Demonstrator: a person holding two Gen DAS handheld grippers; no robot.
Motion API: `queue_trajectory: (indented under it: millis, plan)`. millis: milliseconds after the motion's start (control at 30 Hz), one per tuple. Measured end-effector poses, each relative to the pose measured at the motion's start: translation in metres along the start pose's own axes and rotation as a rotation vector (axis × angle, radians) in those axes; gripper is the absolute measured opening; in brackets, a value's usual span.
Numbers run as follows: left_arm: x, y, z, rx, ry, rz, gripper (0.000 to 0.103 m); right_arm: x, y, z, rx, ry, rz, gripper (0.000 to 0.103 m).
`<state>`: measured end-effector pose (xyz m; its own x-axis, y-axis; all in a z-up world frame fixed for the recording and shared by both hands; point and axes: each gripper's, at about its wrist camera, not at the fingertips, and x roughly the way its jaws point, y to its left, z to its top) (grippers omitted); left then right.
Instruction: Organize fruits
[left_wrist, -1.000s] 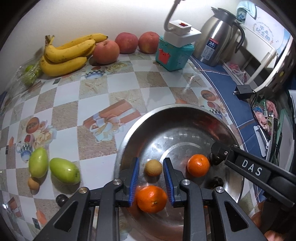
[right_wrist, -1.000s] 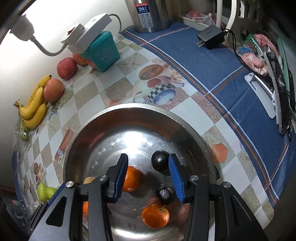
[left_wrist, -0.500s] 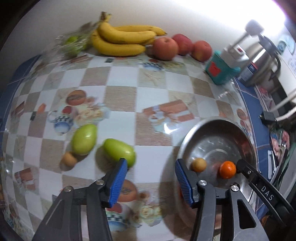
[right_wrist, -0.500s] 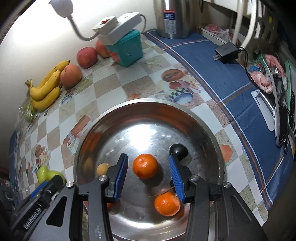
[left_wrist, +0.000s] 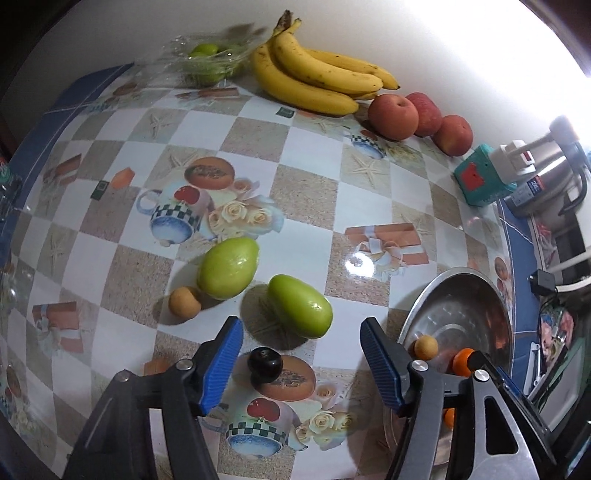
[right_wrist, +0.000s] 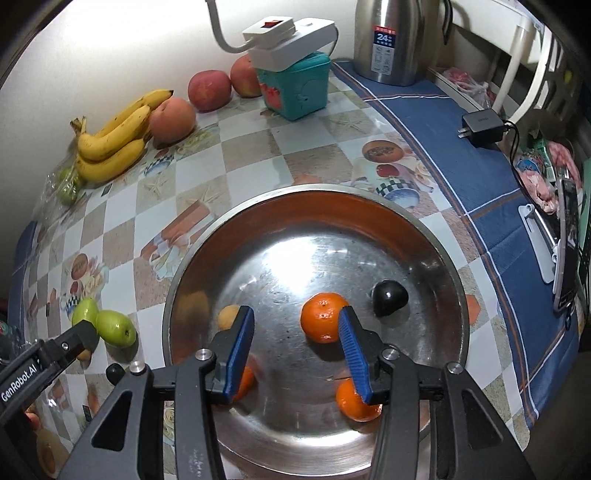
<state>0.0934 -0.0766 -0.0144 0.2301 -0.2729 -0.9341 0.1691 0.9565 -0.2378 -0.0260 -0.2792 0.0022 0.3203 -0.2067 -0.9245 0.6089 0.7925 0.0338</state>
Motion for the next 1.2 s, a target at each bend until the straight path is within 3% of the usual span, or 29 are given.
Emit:
queue_trajectory:
  millis: [67,133,233,400,467,1200]
  plan:
    - [0.001,0.001,0.000,-0.006,0.004,0.001,0.077,0.001,0.001,0.000,-0.006,0.001,-0.004,0.066]
    - [0.003,0.003,0.000,-0.018,0.012,0.007,0.084,0.003,0.003,-0.001,-0.018,0.006,-0.009,0.067]
    - [0.006,0.005,-0.001,-0.030,0.024,0.019,0.092,0.005,0.006,-0.002,-0.033,0.012,-0.018,0.078]
    - [0.011,0.008,-0.003,-0.042,0.040,0.034,0.101,0.007,0.009,-0.003,-0.050,0.011,-0.019,0.080]
    - [0.012,0.008,-0.003,-0.043,0.038,0.049,0.103,0.008,0.010,-0.004,-0.056,0.011,-0.023,0.090]
    - [0.016,0.006,-0.004,-0.018,0.033,0.072,0.103,0.015,0.013,-0.007,-0.062,0.020,-0.027,0.091]
